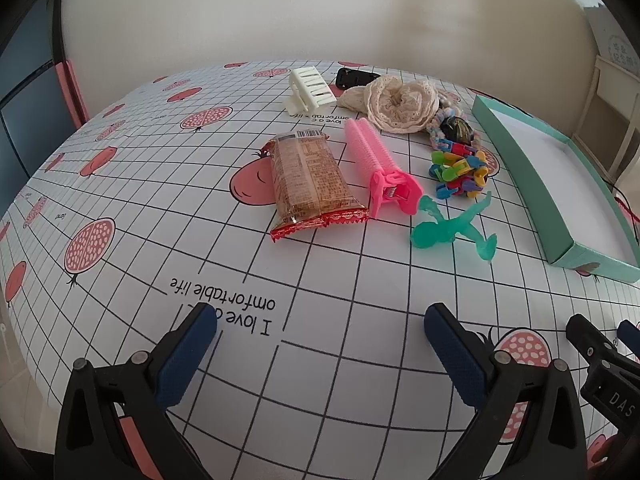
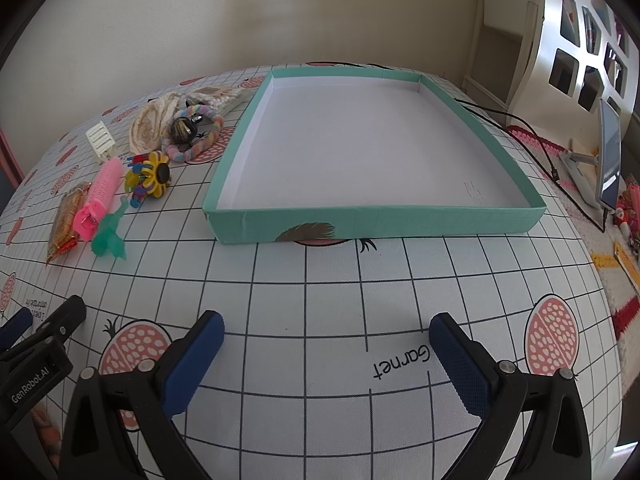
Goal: Organize objects
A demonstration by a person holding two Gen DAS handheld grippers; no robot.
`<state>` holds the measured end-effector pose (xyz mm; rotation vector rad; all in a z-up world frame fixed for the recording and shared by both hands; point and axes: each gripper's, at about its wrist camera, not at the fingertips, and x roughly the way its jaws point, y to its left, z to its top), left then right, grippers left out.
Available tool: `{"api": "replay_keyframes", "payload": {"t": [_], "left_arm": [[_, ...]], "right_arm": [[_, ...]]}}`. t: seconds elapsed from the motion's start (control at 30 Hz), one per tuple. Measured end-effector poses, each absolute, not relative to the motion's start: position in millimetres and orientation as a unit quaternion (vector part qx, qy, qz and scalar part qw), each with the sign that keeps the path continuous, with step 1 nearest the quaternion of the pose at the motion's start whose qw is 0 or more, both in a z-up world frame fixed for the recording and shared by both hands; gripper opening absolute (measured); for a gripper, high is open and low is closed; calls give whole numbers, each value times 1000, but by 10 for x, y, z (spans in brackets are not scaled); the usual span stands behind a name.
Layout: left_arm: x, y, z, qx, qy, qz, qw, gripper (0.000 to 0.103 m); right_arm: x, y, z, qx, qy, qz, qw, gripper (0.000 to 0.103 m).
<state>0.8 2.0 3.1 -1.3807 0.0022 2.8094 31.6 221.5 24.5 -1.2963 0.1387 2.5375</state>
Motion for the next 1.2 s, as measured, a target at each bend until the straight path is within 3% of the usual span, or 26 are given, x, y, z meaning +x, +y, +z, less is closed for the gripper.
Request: {"api": "replay_keyframes", "payload": {"t": [1.2], "left_arm": [[4, 32, 12, -450, -5, 893, -2, 103]], "right_arm": [[313, 2213, 246, -449, 49, 880, 145, 103]]}}
